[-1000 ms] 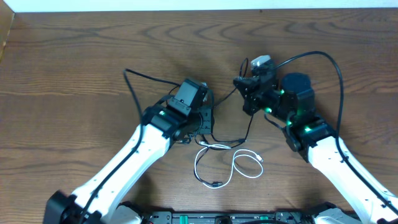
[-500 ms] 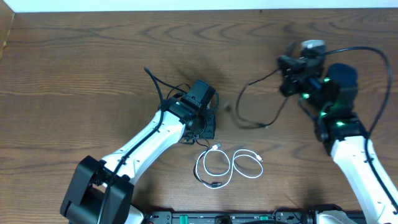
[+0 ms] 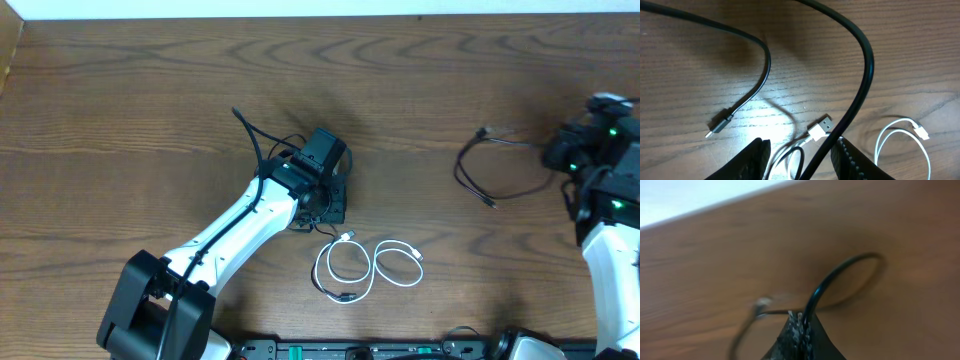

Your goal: Untangle cables

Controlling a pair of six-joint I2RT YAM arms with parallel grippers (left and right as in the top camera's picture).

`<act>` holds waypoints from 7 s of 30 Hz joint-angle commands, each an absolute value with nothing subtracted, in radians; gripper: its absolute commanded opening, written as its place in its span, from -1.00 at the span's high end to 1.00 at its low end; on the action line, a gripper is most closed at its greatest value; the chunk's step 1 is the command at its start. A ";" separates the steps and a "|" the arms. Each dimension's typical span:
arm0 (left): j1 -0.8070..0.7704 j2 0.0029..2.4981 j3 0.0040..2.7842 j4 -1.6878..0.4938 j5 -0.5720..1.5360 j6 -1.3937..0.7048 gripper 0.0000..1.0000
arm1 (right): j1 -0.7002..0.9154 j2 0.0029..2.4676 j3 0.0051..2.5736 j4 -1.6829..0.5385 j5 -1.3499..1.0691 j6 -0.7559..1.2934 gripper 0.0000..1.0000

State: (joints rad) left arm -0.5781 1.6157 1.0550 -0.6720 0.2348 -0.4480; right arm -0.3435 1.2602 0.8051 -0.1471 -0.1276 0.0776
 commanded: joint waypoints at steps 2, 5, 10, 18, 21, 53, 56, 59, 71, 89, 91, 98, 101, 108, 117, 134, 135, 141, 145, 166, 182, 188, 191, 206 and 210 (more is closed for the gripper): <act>-0.580 1.622 1.051 -0.674 0.240 -0.443 0.10 | -0.475 1.251 0.826 -0.177 0.178 0.028 0.98; -0.580 1.622 1.051 -0.674 0.240 -0.443 0.10 | -0.551 1.260 0.826 -0.169 0.177 0.054 0.98; -0.580 1.622 1.051 -0.674 0.240 -0.443 0.10 | -0.626 1.268 0.826 -0.148 0.139 0.116 0.98; -0.580 1.622 1.051 -0.674 0.240 -0.443 0.10 | -0.653 1.275 0.826 -0.028 0.075 0.116 0.98; -0.580 1.622 1.051 -0.674 0.240 -0.443 0.10 | -0.653 1.280 0.826 -0.011 0.017 0.116 0.98; -0.579 1.622 1.051 -0.673 0.240 -0.443 0.10 | -0.500 1.330 0.825 -0.238 -0.543 0.163 -0.50; -0.579 1.622 1.051 -0.674 0.240 -0.443 0.10 | -0.416 1.330 0.825 -0.326 -0.557 0.164 -0.50; -0.579 1.622 1.051 -0.679 0.239 -0.443 0.10 | -0.318 1.330 0.825 -0.436 -0.557 0.163 -0.52; -0.578 1.621 1.051 -0.680 0.080 -0.443 0.11 | 0.100 1.330 0.821 -0.776 -0.556 0.163 -0.62; -0.380 1.620 1.051 -0.681 0.105 -0.518 0.10 | 0.541 1.330 0.753 -0.878 -0.557 0.318 -0.62; -0.378 1.620 1.051 -0.681 0.105 -0.518 0.10 | 0.564 1.330 0.730 -0.859 -0.557 0.351 -0.62; -0.378 1.620 1.051 -0.681 0.114 -0.518 0.10 | 0.616 1.330 0.651 -0.741 -0.621 0.422 -0.56; -0.378 1.620 1.051 -0.681 0.128 -0.518 0.10 | 0.631 1.330 0.620 -0.684 -0.619 0.474 -0.51; -0.378 1.620 1.051 -0.682 0.128 -0.518 0.10 | 0.643 1.382 0.573 -0.544 -0.620 0.611 -0.30; -0.378 1.620 1.051 -0.681 0.127 -0.518 0.10 | 0.643 1.498 0.573 -0.486 -0.662 0.632 -0.22; -0.378 1.620 1.051 -0.692 0.127 -0.518 0.10 | 0.642 1.512 0.573 -0.316 -0.692 0.632 0.98; -0.378 1.620 1.051 -0.692 0.127 -0.518 0.10 | 0.641 1.512 0.573 -0.290 -0.691 0.632 0.98; -0.378 1.620 1.051 -0.692 0.127 -0.518 0.10 | 0.576 1.511 0.575 -0.067 -0.636 0.631 0.98; -0.378 1.620 1.051 -0.692 0.127 -0.518 0.10 | 0.460 1.504 0.598 0.088 -0.520 0.551 0.98; -0.378 1.620 1.051 -0.694 0.127 -0.518 0.10 | 0.268 1.339 0.875 -0.091 -0.534 0.270 0.83; -0.378 1.620 1.051 -0.695 0.127 -0.518 0.10 | 0.268 1.340 0.875 -0.244 -0.292 0.211 0.38; -0.378 1.620 1.051 -0.695 0.127 -0.518 0.10 | 0.268 1.374 0.873 -0.313 -0.136 0.157 0.10; -0.378 1.620 1.051 -0.695 0.128 -0.518 0.10 | 0.263 1.424 0.873 -0.318 -0.119 0.136 -0.11; -0.378 1.620 1.051 -0.694 0.143 -0.518 0.10 | 0.114 1.651 1.228 -0.631 -0.324 -0.095 -0.31; -0.378 1.620 1.051 -0.695 0.143 -0.518 0.10 | 0.114 1.721 1.288 -0.634 -0.326 -0.184 -0.34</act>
